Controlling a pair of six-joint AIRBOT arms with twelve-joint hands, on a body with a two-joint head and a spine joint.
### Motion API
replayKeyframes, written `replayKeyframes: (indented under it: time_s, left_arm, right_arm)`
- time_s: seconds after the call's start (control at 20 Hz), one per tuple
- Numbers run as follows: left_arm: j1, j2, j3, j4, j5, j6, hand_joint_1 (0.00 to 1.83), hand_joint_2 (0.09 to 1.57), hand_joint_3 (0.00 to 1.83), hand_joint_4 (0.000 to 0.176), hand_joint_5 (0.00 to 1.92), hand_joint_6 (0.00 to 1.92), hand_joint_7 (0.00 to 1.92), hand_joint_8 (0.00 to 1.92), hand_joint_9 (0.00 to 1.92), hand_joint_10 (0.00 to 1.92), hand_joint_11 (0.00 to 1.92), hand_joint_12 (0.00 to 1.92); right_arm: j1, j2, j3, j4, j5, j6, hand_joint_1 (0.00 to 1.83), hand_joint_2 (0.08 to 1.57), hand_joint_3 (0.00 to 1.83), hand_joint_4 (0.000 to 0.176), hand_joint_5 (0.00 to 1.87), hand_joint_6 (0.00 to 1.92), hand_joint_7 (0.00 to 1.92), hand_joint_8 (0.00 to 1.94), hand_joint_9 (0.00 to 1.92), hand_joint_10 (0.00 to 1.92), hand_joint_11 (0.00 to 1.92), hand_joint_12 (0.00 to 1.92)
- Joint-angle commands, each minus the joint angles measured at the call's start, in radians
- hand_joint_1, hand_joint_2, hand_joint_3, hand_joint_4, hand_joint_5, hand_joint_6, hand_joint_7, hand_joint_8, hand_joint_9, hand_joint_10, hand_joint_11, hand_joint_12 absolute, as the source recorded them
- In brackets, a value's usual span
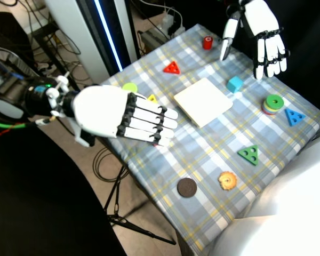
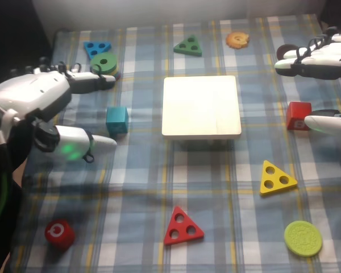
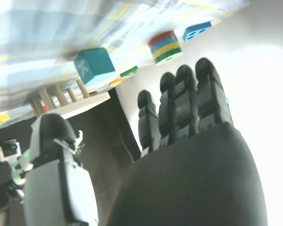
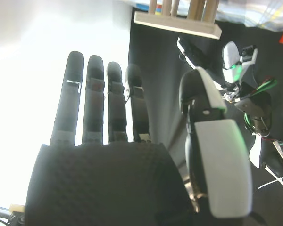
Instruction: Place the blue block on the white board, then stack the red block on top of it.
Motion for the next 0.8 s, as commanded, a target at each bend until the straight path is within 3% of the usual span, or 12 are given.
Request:
replayKeyframes:
  time_s: [0.0,0.15,0.3,0.45,0.5,0.55,0.6,0.65,0.75]
  left_arm:
    - [-0.019,-0.006,0.015,0.020,-0.076,0.010,0.73,0.90,0.00,0.175,0.38,0.02,0.31,0.01,0.21,0.01,0.02,0.14]
    - [-0.048,-0.030,0.044,-0.001,-0.038,0.059,0.78,0.87,0.00,0.173,0.43,0.01,0.33,0.00,0.23,0.00,0.05,0.15]
    - [-0.064,-0.051,0.067,-0.018,-0.019,0.086,0.77,0.89,0.01,0.158,0.49,0.02,0.35,0.01,0.26,0.01,0.06,0.15]
    - [-0.078,-0.070,0.091,-0.027,0.000,0.086,0.77,0.90,0.00,0.171,0.51,0.01,0.38,0.01,0.31,0.02,0.07,0.16]
    - [-0.085,-0.080,0.108,-0.041,0.017,0.087,0.77,0.92,0.00,0.152,0.56,0.01,0.42,0.01,0.35,0.01,0.10,0.17]
    - [-0.087,-0.085,0.115,-0.046,0.024,0.087,0.77,0.92,0.00,0.152,0.56,0.01,0.42,0.01,0.35,0.01,0.10,0.17]
    - [-0.090,-0.092,0.126,-0.057,0.031,0.087,0.78,0.94,0.00,0.123,0.62,0.01,0.46,0.01,0.40,0.01,0.11,0.18]
    - [-0.094,-0.100,0.136,-0.064,0.038,0.087,0.80,0.95,0.00,0.107,0.67,0.01,0.50,0.00,0.44,0.01,0.13,0.19]
    - [-0.100,-0.112,0.147,-0.069,0.045,0.087,0.80,0.98,0.00,0.099,0.72,0.00,0.54,0.00,0.47,0.01,0.14,0.21]
  right_arm:
    - [0.014,0.000,0.004,0.019,0.119,0.009,0.65,1.25,0.00,0.000,0.42,0.00,0.43,0.00,0.44,0.01,0.26,0.53]
    - [0.014,0.000,0.005,0.019,0.119,0.012,0.63,1.25,0.00,0.000,0.42,0.00,0.43,0.00,0.44,0.00,0.26,0.53]
    - [0.014,0.000,0.005,0.018,0.119,0.013,0.62,1.25,0.00,0.000,0.42,0.00,0.43,0.00,0.44,0.00,0.26,0.52]
    - [0.012,0.000,0.005,0.018,0.119,0.013,0.59,1.26,0.00,0.000,0.42,0.00,0.42,0.00,0.44,0.00,0.26,0.52]
    - [0.012,0.000,0.005,0.018,0.117,0.013,0.60,1.26,0.00,0.000,0.41,0.00,0.42,0.00,0.43,0.00,0.25,0.51]
    - [0.012,0.000,0.005,0.018,0.116,0.013,0.60,1.26,0.00,0.000,0.41,0.00,0.42,0.00,0.43,0.00,0.25,0.51]
    - [0.011,0.000,0.005,0.017,0.115,0.013,0.63,1.27,0.00,0.000,0.41,0.00,0.42,0.00,0.43,0.00,0.26,0.52]
    - [0.011,0.000,0.005,0.016,0.114,0.014,0.64,1.27,0.00,0.000,0.41,0.00,0.42,0.00,0.44,0.00,0.27,0.52]
    - [0.011,0.000,0.005,0.013,0.112,0.016,0.66,1.28,0.00,0.002,0.40,0.00,0.42,0.00,0.45,0.01,0.29,0.54]
